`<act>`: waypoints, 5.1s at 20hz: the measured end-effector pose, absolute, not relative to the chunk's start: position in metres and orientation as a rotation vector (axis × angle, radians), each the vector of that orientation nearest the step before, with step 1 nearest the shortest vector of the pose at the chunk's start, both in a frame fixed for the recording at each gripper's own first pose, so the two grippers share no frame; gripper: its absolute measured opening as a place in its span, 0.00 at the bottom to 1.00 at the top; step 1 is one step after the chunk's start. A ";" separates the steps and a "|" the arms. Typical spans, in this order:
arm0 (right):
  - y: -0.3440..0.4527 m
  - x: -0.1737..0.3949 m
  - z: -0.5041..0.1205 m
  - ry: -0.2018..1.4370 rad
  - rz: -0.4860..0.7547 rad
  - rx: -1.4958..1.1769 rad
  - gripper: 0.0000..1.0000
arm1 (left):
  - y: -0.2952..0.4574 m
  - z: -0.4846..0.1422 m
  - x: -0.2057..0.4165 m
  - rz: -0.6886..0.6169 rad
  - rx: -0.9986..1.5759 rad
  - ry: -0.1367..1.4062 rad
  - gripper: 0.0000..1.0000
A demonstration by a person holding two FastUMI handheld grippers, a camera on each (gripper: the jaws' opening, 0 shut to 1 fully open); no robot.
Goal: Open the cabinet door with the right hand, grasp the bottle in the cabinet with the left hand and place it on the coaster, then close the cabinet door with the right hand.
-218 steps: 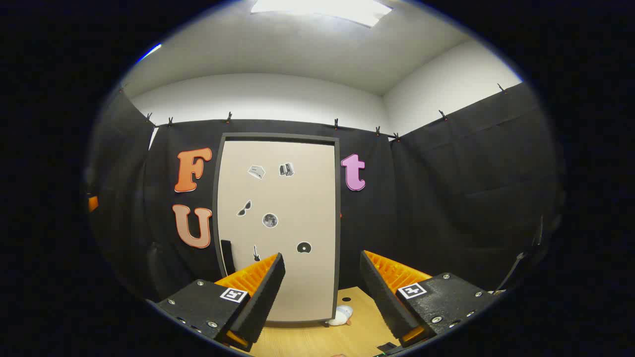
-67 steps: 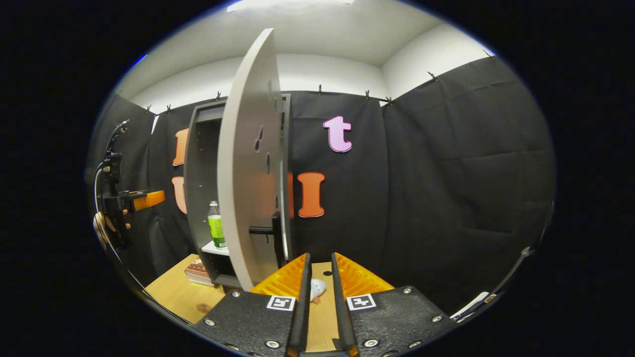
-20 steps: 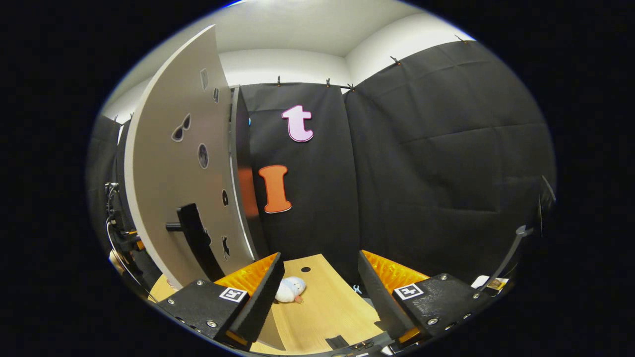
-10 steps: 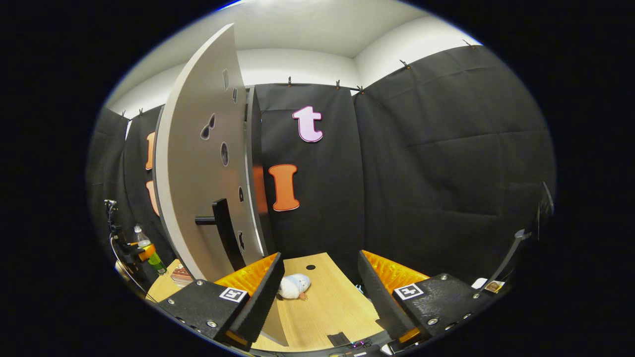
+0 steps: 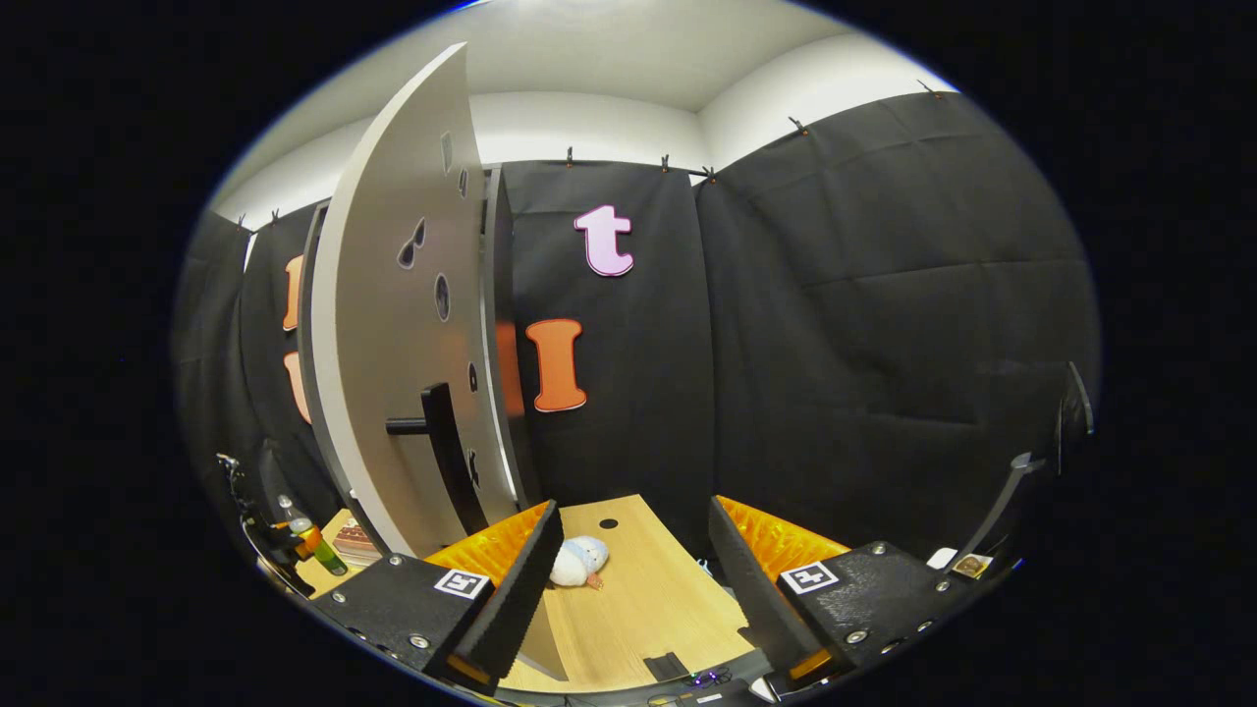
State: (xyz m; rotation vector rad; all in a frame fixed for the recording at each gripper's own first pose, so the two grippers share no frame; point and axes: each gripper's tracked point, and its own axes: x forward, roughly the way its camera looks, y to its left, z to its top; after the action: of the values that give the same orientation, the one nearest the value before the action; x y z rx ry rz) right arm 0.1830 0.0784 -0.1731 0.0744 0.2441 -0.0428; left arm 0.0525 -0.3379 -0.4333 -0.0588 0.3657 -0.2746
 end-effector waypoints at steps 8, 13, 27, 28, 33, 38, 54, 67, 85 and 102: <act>0.079 0.180 -0.179 0.281 -0.050 0.060 0.97 | -0.345 -0.515 0.032 -0.270 -0.099 0.445 0.83; 0.081 0.180 -0.181 0.303 -0.055 0.070 0.92 | -0.347 -0.550 0.023 -0.260 -0.102 0.469 0.83; 0.084 0.181 -0.180 0.303 -0.053 0.075 0.92 | -0.347 -0.571 0.011 -0.231 -0.091 0.456 0.84; 0.085 0.181 -0.180 0.304 -0.052 0.077 0.92 | -0.348 -0.570 0.010 -0.229 -0.088 0.456 0.83; 0.086 0.181 -0.180 0.303 -0.046 0.080 0.97 | -0.348 -0.573 0.005 -0.222 -0.072 0.476 0.84; 0.088 0.180 -0.179 0.302 -0.031 0.067 0.93 | -0.345 -0.572 0.001 -0.218 -0.077 0.496 0.84; 0.088 0.183 -0.177 0.284 0.007 -0.020 0.89 | -0.330 -0.529 -0.028 -0.219 -0.054 0.483 0.98; 0.124 0.178 -0.176 0.292 0.094 0.044 0.88 | -0.221 -0.377 -0.051 -0.121 -0.041 0.382 0.97; 0.167 0.174 -0.174 0.283 0.125 0.101 0.87 | -0.123 -0.222 -0.026 -0.080 -0.071 0.285 0.97; 0.248 0.176 -0.154 0.230 0.406 0.161 0.90 | -0.045 -0.162 -0.027 0.011 -0.027 0.198 0.97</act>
State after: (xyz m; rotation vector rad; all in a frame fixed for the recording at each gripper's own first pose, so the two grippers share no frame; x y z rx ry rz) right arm 0.1764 0.2484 -0.1537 0.1613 0.2295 0.4063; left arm -0.0267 -0.0453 -0.1623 -0.0268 0.1984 0.0112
